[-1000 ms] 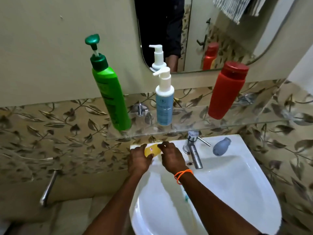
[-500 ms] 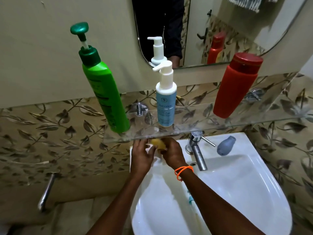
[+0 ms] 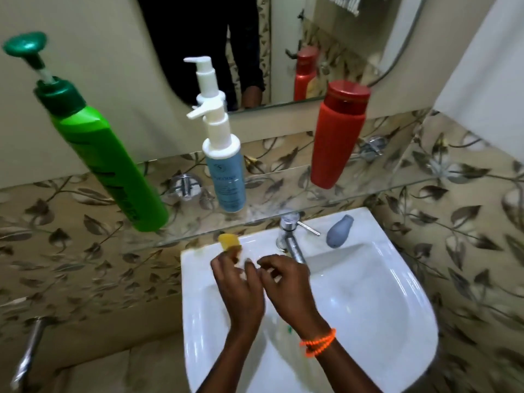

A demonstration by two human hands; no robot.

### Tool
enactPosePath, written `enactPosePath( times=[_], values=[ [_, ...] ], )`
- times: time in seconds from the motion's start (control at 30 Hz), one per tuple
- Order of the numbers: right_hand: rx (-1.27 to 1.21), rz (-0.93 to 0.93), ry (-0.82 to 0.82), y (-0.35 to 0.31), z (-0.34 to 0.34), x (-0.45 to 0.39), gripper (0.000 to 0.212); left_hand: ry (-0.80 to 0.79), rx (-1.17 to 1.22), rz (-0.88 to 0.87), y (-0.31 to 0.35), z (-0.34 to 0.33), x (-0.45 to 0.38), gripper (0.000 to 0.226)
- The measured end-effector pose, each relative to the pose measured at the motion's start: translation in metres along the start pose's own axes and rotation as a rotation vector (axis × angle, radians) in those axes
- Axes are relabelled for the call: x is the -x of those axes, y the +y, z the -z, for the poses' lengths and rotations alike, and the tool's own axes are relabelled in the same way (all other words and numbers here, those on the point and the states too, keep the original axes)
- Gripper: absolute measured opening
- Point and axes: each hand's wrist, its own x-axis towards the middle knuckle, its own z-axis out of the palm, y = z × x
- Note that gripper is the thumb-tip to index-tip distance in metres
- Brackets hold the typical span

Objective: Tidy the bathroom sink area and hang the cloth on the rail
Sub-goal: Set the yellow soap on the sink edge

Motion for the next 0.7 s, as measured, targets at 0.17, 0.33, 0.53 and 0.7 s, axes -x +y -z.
enactPosePath(
  times=[0.17,0.33,0.53,0.7],
  values=[
    [0.203,-0.044,0.443,0.058,0.116,-0.003,0.023,-0.447,0.196,-0.348,0.075,-0.063,0.055,0.016],
    [0.686,-0.043,-0.198,0.122,0.148,-0.080,0.052,-0.787,0.049,-0.224,0.091,-0.137,0.068,0.034],
    [0.814,0.238,-0.299,0.151,0.141,-0.100,0.027,-0.728,-0.139,0.049,0.067,-0.174,0.047,0.039],
    [0.038,-0.096,0.163,0.144,0.144,-0.093,0.015,-0.774,-0.141,0.154,0.065,-0.171,0.038,0.061]
  ],
)
